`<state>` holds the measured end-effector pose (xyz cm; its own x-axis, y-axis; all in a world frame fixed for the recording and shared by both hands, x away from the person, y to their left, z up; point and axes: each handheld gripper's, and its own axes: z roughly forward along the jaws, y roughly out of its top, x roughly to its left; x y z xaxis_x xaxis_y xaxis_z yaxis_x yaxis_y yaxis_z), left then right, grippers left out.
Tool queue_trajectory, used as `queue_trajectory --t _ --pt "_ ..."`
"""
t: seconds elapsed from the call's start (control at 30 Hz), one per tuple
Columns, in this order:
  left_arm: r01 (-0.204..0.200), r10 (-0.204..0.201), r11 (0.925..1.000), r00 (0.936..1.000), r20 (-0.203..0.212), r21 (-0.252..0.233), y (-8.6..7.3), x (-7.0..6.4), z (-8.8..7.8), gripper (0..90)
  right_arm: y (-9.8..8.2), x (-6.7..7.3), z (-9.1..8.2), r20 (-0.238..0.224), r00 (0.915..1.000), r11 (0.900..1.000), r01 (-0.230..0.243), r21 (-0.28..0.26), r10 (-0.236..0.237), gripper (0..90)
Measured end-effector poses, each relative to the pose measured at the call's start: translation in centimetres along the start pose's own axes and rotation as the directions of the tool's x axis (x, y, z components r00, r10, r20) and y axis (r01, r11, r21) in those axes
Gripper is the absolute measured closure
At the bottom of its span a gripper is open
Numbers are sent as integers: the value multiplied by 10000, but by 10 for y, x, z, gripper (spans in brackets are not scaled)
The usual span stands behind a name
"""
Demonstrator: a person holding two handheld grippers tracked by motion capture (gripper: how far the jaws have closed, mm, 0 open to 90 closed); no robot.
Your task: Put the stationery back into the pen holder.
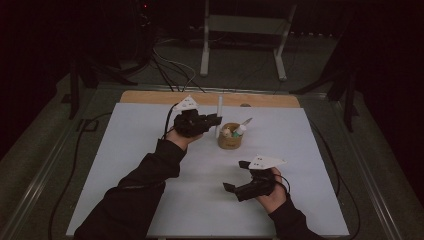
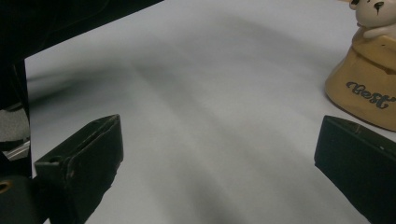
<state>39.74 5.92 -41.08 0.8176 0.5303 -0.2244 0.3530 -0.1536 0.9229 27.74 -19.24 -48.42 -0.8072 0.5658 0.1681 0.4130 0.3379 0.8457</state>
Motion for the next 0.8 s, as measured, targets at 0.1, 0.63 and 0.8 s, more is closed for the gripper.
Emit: queue_trajectory --t 0.1,0.63,0.8 --pt "-41 41 10000 10000 -33 35 2 1 5 793 0 0 0 -3 10000 10000 4 7 -4 12" --pt "32 -29 9998 9999 168 -205 11 7 30 793 0 0 -1 -42 10000 10000 9 -47 -9 12" --pt "199 -195 9993 9997 134 -305 10 13 38 793 1 -1 -1 -92 9999 10000 -66 -62 66 12"
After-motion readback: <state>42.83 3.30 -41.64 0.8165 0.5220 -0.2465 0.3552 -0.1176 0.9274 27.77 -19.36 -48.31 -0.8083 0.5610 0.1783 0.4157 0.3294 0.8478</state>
